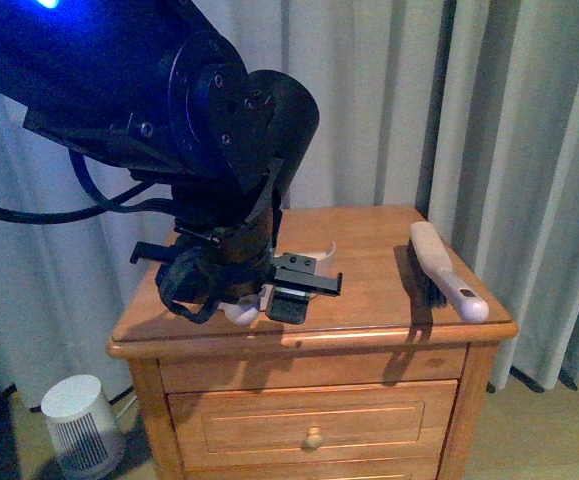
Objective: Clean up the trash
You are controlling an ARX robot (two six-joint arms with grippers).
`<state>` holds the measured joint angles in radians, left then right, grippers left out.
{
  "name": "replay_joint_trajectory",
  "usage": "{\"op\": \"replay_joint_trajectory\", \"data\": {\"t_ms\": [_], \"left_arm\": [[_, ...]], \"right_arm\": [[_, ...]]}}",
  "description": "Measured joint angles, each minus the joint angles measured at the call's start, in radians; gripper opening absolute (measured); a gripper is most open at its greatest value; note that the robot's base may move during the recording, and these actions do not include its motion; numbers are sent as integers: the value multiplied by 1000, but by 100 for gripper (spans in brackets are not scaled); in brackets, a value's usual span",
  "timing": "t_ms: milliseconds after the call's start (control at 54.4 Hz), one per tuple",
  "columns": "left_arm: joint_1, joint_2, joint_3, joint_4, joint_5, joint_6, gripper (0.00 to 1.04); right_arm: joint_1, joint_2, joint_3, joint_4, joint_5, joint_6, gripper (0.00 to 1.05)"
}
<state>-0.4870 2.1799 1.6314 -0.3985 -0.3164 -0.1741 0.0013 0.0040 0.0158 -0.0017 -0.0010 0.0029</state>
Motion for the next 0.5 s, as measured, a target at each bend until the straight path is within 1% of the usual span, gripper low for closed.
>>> {"op": "replay_joint_trajectory", "data": {"t_ms": [92,147,202,497], "left_arm": [[0,1,0,0,3,0,38],[0,1,0,0,2,-3,31],[1,1,0,0,3,-3,29],[3,1,-10,9,6,-3,29]], "right_arm": [[0,0,0,0,0,0,97],[0,0,0,0,0,0,97],[0,0,0,0,0,0,97],[0,0,0,0,0,0,97]]}}
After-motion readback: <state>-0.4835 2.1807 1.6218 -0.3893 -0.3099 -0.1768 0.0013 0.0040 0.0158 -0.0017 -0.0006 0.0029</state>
